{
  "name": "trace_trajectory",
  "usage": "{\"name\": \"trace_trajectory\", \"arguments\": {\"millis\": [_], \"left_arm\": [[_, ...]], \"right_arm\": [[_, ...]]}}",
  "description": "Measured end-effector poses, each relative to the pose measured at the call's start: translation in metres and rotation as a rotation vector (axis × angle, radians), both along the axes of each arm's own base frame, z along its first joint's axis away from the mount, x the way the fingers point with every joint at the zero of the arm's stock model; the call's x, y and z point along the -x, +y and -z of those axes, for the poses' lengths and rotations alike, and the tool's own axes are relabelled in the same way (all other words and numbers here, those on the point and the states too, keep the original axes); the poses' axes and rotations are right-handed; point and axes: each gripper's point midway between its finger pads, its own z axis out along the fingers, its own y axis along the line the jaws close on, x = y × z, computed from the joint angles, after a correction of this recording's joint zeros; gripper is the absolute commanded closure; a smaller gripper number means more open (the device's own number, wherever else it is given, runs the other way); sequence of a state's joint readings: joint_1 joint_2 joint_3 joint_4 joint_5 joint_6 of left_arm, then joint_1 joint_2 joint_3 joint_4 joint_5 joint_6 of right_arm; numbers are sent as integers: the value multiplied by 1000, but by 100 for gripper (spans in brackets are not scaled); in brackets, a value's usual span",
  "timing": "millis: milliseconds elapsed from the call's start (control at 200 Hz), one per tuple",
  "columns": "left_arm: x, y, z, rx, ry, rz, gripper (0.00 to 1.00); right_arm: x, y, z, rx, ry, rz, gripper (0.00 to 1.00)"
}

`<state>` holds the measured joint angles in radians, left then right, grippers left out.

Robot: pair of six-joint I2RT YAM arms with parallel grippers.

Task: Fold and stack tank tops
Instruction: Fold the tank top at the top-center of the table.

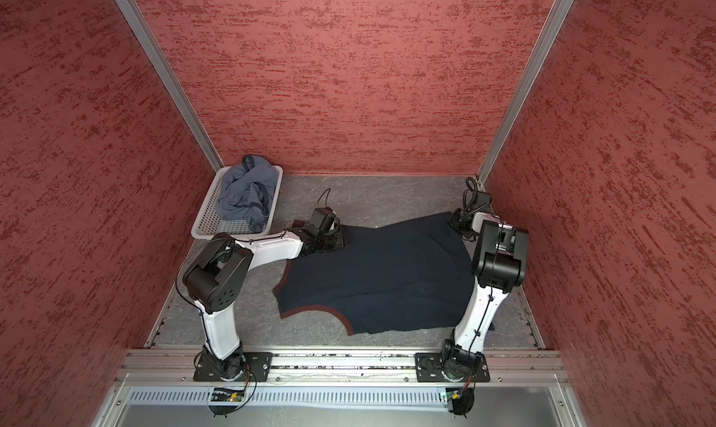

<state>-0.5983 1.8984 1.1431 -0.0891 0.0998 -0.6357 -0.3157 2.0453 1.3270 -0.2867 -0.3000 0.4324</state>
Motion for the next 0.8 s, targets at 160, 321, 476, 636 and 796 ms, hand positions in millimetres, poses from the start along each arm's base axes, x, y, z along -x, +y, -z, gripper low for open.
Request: {"name": "trace_trajectory", "arguments": {"millis": [160, 321, 476, 636, 796], "left_arm": [[-10, -3, -13, 17, -26, -4, 99], [-31, -4, -36, 52, -67, -19, 99], [-72, 2, -56, 81, -117, -54, 99], [-115, 6, -53, 92, -132, -76, 99], [-139, 7, -32, 87, -101, -75, 99]], "right_arm": [[5, -5, -8, 34, 1, 19, 100], [-2, -8, -35, 51, -50, 22, 100], [-31, -15, -64, 61, -126, 20, 100], [-65, -21, -79, 57, -189, 11, 99], [-81, -22, -62, 36, -178, 0, 91]]}}
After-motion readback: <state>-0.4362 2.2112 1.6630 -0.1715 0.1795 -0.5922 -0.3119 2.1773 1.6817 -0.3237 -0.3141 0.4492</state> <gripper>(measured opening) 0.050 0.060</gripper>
